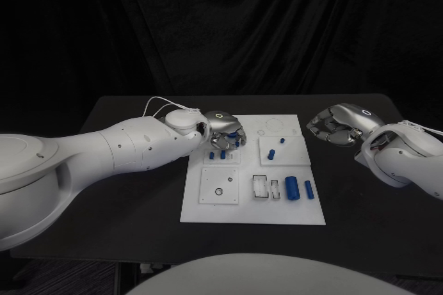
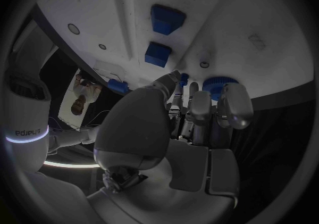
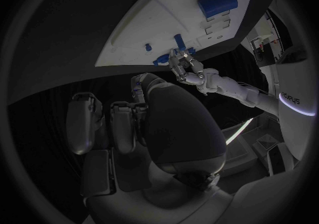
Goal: Assemble the parts on the task board
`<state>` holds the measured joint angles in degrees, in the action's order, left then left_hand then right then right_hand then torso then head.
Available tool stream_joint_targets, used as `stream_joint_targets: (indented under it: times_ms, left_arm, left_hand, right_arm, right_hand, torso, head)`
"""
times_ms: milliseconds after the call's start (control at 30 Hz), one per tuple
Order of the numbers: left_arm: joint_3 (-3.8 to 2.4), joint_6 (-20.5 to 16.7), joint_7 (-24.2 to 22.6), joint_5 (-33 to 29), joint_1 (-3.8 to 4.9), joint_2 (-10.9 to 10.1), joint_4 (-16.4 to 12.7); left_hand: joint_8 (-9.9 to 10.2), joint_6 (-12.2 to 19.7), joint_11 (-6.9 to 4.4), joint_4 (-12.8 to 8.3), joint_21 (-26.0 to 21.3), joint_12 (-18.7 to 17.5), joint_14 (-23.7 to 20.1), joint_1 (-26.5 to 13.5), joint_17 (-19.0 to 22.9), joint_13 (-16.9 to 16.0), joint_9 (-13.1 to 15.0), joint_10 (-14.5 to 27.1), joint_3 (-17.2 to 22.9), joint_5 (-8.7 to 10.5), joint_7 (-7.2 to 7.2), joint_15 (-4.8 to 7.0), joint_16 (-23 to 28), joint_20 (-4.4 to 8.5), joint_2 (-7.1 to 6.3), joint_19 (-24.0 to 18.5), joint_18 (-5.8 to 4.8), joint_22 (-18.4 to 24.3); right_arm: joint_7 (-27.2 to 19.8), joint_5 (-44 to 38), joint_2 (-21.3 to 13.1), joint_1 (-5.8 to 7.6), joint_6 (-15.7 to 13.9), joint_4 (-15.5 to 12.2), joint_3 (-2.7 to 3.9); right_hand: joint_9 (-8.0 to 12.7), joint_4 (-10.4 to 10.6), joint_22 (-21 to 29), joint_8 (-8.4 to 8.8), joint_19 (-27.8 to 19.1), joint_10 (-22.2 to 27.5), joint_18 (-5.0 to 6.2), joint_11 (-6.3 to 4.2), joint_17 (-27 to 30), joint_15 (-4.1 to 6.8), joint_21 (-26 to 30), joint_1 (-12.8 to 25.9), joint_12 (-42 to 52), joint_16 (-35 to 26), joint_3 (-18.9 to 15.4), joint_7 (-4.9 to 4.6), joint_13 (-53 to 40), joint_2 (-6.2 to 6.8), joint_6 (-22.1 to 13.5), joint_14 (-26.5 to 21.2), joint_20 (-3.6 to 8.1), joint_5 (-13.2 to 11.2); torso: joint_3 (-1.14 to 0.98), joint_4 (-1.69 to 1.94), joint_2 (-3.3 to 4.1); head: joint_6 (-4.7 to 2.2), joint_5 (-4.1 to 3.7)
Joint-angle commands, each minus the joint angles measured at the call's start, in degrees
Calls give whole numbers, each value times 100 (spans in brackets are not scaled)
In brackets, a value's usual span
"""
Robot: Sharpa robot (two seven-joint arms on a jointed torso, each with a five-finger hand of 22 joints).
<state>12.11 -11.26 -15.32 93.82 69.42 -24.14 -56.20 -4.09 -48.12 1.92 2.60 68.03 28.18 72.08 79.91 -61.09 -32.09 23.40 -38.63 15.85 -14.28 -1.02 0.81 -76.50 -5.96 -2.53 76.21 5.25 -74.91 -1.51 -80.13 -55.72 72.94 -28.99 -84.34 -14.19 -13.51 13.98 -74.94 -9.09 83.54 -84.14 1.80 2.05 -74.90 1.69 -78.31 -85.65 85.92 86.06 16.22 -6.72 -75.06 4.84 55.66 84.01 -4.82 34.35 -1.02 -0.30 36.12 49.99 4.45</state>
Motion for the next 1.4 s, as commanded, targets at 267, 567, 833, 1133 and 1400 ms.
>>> stream_joint_targets:
  times_ms: [267,567,833,1133,1400]
  left_arm:
    - [-6,-85,121,9,-44,31,28]
    - [-6,-430,49,10,-61,2,6]
    - [-6,-983,-26,15,-58,-238,-247]
    - [-5,-1128,109,16,141,-827,-894]
    - [-3,-983,224,16,323,-1335,-1396]
  left_hand:
    - [-209,-435,-66,-70,354,267,281,44,-235,-198,179,-495,111,-67,131,41,-185,37,52,261,-109,-967]
    - [-297,-633,-212,-200,626,257,412,173,-248,-243,341,-805,239,-184,344,174,-206,80,178,438,-161,-1035]
    - [-376,-938,-206,-261,873,-114,558,143,-147,15,505,-1316,275,-299,401,220,-148,135,178,603,-208,-1097]
    - [-207,-865,-168,-259,817,-674,558,61,29,377,512,-1425,318,-251,413,204,-27,162,115,574,-195,-1076]
    - [-172,-836,-182,-263,791,-739,556,63,37,419,508,-1437,331,-237,400,204,-18,161,111,558,-190,-1068]
  right_arm:
    - [38,-6,-7,12,68,-7,4]
    - [53,-6,-14,12,88,-14,4]
    - [55,-6,-30,11,89,-12,4]
    - [51,-6,-24,11,81,13,4]
    - [46,-6,19,9,92,62,4]
  right_hand:
    - [-18,-40,-1125,-44,-14,-52,110,25,-1107,-26,2,-57,-15,-32,142,-24,-1051,53,24,392,2,247]
    - [-28,-36,-1124,-63,-16,-51,110,34,-1105,-32,4,-32,-16,-34,157,-28,-1050,69,45,391,-2,246]
    - [-46,-35,-1123,-90,-17,-56,110,37,-1104,-37,6,-3,-13,-36,165,-25,-1051,71,70,390,-8,119]
    - [-47,-34,-1122,-88,-18,-45,111,35,-1096,-37,8,7,-22,-44,167,-24,-1041,73,55,386,-9,68]
    - [-47,-34,-1120,-86,-23,-39,113,35,-1095,-36,16,9,-26,-45,168,-24,-1036,75,48,386,-9,54]
  torso:
    - [2,15,0]
    - [1,21,-1]
    - [-2,10,-8]
    - [-6,28,-26]
    - [-24,37,-55]
  head:
    - [1,-3]
    - [1,-5]
    - [1,45]
    - [1,9]
    - [1,7]
